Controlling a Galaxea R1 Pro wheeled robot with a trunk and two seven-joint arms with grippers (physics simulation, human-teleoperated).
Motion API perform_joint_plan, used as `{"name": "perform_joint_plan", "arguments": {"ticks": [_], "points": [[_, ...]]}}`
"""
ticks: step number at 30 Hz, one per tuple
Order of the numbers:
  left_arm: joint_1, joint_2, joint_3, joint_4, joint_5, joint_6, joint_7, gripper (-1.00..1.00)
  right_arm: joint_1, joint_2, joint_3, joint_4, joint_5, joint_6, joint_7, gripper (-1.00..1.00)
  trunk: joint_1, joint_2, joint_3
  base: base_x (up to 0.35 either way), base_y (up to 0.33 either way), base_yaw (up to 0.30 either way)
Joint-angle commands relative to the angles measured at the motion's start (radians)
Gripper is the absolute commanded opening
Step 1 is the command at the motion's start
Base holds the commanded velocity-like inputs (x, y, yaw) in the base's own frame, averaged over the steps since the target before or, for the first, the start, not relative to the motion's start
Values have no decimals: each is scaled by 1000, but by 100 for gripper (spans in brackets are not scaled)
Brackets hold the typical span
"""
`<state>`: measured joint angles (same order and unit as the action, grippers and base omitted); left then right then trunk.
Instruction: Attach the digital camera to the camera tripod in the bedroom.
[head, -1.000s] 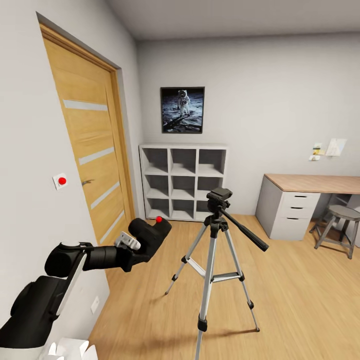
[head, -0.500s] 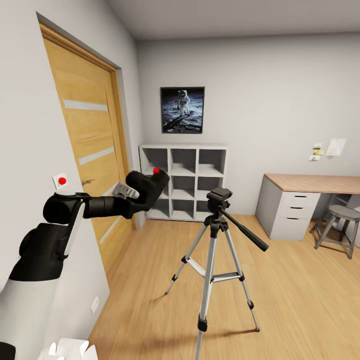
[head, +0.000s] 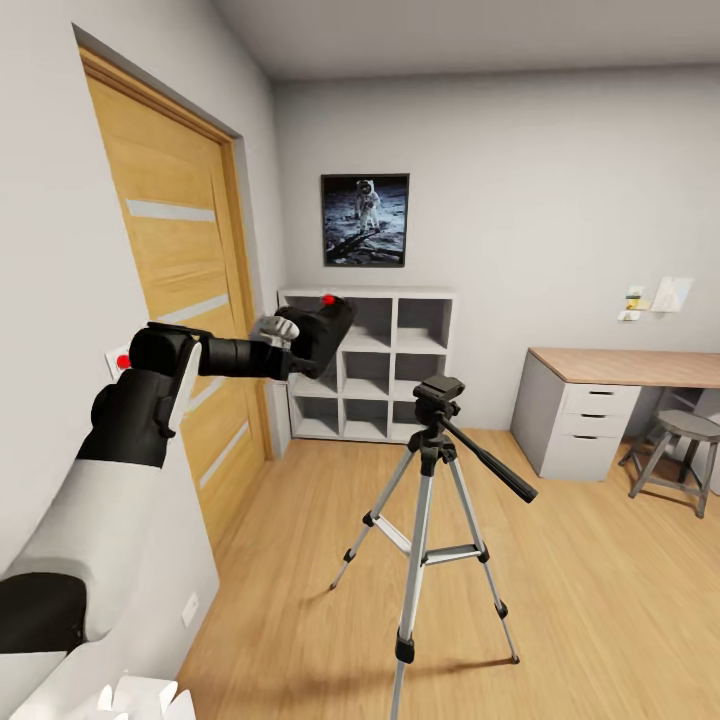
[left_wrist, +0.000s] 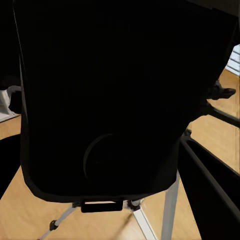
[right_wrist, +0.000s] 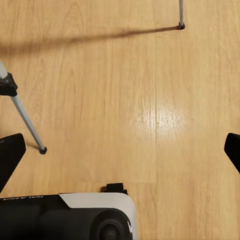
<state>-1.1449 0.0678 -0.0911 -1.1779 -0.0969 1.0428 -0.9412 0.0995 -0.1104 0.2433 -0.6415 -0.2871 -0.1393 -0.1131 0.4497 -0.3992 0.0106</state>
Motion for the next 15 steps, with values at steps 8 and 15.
{"name": "perform_joint_plan", "arguments": {"ticks": [8, 15], "points": [[-100, -11, -1, 156, -10, 4, -7, -100, 0, -2, 8, -1, -10, -3, -8, 100, 0, -1, 0, 0, 0, 0], [-111, -30, -179, 166, -10, 4, -9, -100, 0, -2, 9, -1, -10, -3, -8, 100, 0, -1, 0, 0, 0, 0]]}}
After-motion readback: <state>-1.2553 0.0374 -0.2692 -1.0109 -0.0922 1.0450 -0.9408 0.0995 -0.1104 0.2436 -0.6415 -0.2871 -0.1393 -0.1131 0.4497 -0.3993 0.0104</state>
